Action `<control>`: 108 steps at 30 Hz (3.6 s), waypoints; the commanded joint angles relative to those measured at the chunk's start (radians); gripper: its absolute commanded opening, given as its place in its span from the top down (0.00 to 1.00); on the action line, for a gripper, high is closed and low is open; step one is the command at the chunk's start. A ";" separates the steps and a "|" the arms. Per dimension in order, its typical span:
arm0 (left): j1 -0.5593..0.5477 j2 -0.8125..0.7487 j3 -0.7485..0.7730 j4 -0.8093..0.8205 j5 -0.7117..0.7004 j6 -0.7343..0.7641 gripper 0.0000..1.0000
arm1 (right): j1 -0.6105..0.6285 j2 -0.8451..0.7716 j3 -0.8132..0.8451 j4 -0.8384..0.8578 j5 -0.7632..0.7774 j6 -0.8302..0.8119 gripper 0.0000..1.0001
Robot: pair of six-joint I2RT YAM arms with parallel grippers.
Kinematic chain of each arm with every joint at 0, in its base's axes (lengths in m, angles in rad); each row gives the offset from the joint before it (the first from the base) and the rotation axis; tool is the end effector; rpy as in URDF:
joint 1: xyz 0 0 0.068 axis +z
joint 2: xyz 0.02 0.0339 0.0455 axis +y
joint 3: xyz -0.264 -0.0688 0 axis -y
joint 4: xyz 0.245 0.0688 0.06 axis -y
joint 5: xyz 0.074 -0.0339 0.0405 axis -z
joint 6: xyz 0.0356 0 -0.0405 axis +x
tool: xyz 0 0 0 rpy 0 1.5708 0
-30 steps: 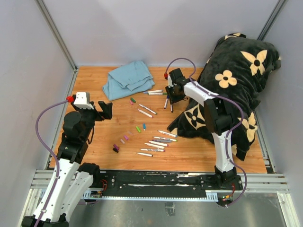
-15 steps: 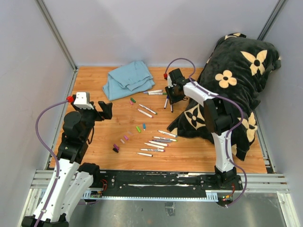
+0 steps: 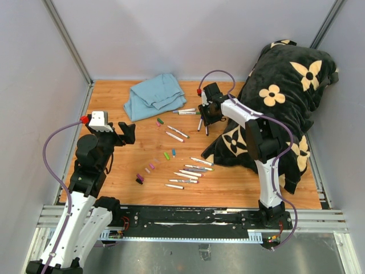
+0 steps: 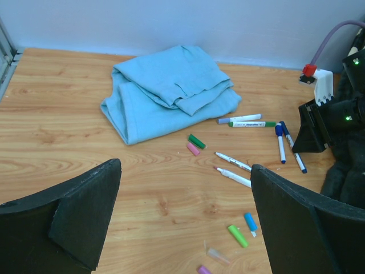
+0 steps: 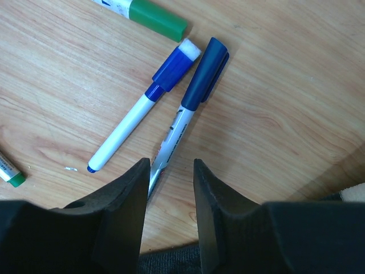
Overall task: Open the pen caps
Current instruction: Pick up the pen from the center of the board.
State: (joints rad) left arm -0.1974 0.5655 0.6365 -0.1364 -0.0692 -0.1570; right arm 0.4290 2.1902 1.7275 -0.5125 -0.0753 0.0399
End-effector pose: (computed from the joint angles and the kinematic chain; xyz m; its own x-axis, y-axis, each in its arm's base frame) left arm 0.1441 -0.0263 0.3250 -0.0833 -0.1424 -0.9863 0.1164 0.9816 -0.1516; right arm 0.4360 0.2024 0.1821 -0.7703 -0.3086 -0.5581 -0.4228 0.9023 0.0846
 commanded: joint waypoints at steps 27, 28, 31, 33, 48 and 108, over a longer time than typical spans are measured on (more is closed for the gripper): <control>0.006 -0.004 -0.006 0.031 0.000 0.017 0.01 | 0.011 0.038 0.009 0.003 0.051 -0.047 0.57; 0.006 -0.004 -0.006 0.032 0.000 0.017 0.01 | 0.011 0.039 0.011 0.002 0.051 -0.049 0.57; 0.006 -0.004 -0.006 0.032 0.001 0.017 0.01 | 0.011 0.043 0.018 -0.001 0.054 -0.052 0.56; 0.006 -0.004 -0.006 0.031 0.000 0.017 0.01 | 0.011 0.047 0.021 -0.002 0.054 -0.054 0.56; 0.006 -0.003 -0.007 0.031 0.002 0.017 0.01 | 0.011 0.062 0.043 -0.014 0.051 -0.061 0.54; 0.006 0.034 -0.020 0.115 0.279 -0.144 0.01 | -0.066 -0.321 -0.170 0.118 -0.486 -0.016 0.99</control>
State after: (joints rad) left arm -0.1974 0.5926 0.6315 -0.0994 0.0975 -0.2039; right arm 0.3752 1.9629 1.6146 -0.4595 -0.4019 0.0120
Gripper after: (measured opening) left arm 0.993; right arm 0.066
